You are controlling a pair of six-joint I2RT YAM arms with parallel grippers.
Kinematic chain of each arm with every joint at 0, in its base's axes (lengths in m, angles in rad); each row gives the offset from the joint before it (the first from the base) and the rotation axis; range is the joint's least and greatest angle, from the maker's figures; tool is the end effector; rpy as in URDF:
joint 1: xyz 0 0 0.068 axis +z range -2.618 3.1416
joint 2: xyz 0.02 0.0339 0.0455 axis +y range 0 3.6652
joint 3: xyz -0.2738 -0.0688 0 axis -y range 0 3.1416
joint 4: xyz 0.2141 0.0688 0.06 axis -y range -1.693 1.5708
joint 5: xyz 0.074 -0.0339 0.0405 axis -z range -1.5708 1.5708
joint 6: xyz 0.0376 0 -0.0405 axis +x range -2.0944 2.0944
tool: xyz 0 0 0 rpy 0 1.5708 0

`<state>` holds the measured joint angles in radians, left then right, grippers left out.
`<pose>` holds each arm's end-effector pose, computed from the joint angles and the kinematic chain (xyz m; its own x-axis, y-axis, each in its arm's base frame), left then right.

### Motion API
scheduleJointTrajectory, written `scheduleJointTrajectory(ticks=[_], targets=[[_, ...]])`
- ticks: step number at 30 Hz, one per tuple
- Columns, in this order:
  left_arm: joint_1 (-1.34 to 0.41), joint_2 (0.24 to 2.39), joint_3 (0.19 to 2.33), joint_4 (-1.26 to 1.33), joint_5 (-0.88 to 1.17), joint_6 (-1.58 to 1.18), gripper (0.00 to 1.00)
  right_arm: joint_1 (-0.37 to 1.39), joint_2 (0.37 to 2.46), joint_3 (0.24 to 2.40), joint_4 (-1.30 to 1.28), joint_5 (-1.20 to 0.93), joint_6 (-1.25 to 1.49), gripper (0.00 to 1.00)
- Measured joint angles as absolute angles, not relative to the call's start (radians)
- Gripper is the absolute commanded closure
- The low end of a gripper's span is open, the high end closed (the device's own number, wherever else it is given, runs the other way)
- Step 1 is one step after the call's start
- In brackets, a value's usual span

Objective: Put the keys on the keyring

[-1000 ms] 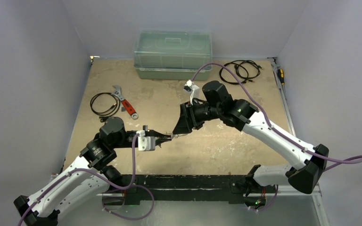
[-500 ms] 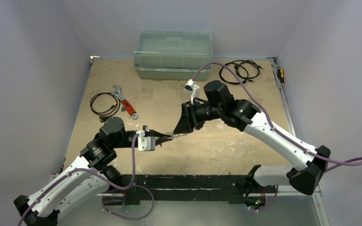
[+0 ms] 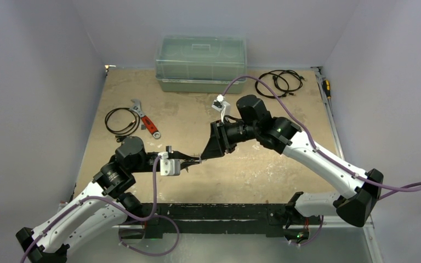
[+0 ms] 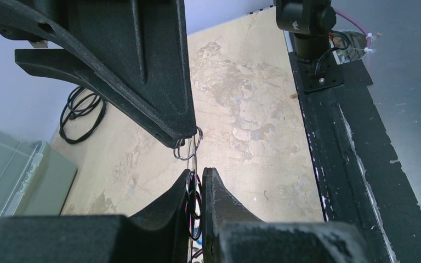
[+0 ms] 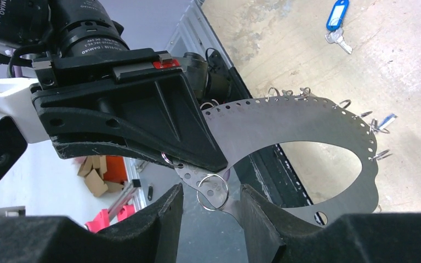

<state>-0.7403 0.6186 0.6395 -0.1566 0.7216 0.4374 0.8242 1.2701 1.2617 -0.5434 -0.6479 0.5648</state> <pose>0.0652 -0.0932 0.3229 0.3287 0.1304 -0.9354 0.9387 0.0635 0.3387 0.1477 0.1931 0.3787 -0.8008 -0.2371 -0.5500 -0.5986 0.3447 0.7230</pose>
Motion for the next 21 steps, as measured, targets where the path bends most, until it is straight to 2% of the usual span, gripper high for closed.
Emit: scheduleJointTrajectory(ticks=[16,21], targets=[[-0.741,0.617,0.639,-0.150,0.721,0.437,1.00,0.824,1.240,1.237,-0.496,-0.696,0.603,0.59],[-0.741,0.617,0.639,-0.150,0.721,0.437,1.00,0.824,1.213,1.237,-0.498,-0.685,0.603,0.63]])
